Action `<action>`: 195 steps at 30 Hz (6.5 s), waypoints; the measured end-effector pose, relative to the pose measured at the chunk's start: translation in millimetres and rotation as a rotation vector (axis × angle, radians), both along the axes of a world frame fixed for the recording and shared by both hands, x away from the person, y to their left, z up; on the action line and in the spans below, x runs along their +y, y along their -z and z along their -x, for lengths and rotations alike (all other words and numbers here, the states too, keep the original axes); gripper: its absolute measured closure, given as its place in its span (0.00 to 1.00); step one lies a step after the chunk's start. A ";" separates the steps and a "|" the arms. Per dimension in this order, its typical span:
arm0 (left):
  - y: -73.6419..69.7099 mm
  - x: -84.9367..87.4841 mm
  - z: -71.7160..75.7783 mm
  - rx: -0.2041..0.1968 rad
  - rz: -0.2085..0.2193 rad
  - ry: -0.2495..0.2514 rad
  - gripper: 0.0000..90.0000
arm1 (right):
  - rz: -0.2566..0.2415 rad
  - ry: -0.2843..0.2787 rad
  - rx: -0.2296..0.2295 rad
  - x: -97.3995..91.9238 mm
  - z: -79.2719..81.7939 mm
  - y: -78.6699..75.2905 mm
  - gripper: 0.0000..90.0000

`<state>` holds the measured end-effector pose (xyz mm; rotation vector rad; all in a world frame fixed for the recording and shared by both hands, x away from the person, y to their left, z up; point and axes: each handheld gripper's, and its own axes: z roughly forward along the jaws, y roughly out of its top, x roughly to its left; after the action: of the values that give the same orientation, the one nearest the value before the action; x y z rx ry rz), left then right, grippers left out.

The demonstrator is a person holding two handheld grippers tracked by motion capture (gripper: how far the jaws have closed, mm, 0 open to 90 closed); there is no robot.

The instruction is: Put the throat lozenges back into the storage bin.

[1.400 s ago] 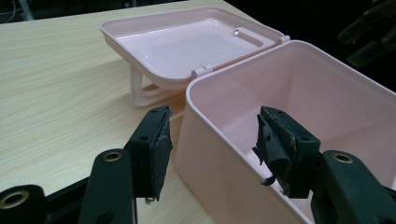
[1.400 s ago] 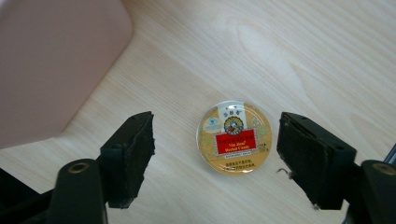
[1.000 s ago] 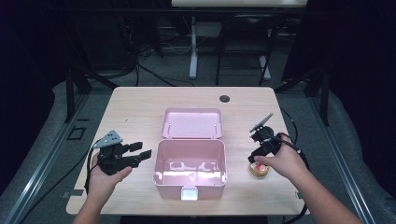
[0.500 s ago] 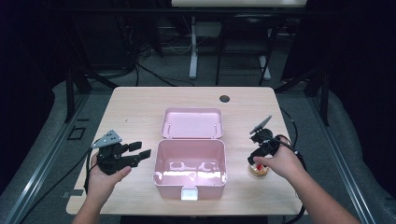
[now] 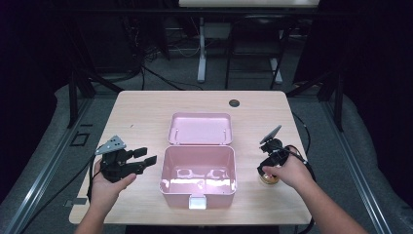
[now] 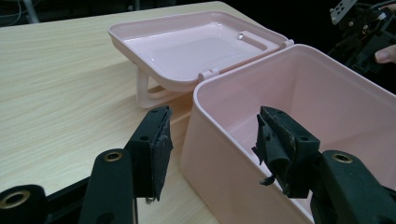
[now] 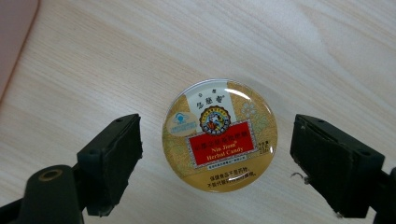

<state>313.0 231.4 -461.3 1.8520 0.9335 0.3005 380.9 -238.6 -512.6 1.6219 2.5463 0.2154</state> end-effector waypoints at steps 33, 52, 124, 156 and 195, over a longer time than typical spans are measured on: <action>-1.7 5.1 -0.4 -0.006 0.006 -0.020 0.50 | 0.027 0.015 0.067 -4.9 -4.6 29.2 0.17; -1.5 5.0 -0.5 -0.007 0.004 -0.023 0.50 | 0.026 0.011 0.082 -4.3 -5.2 35.1 0.21; -0.8 4.8 -0.5 -0.003 -0.002 -0.017 0.50 | 0.077 -0.252 0.095 24.8 9.5 -35.6 0.22; 0.6 4.0 -1.3 0.001 0.008 -0.016 0.50 | 0.088 -0.537 0.028 43.2 21.1 -97.5 0.22; 2.7 4.9 -2.5 0.006 0.012 -0.020 0.51 | 0.086 -0.830 0.024 99.8 27.1 -117.8 0.22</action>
<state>315.4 236.3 -464.0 1.8343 0.9562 0.3003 353.7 -138.8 -394.9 0.4578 3.0311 0.1440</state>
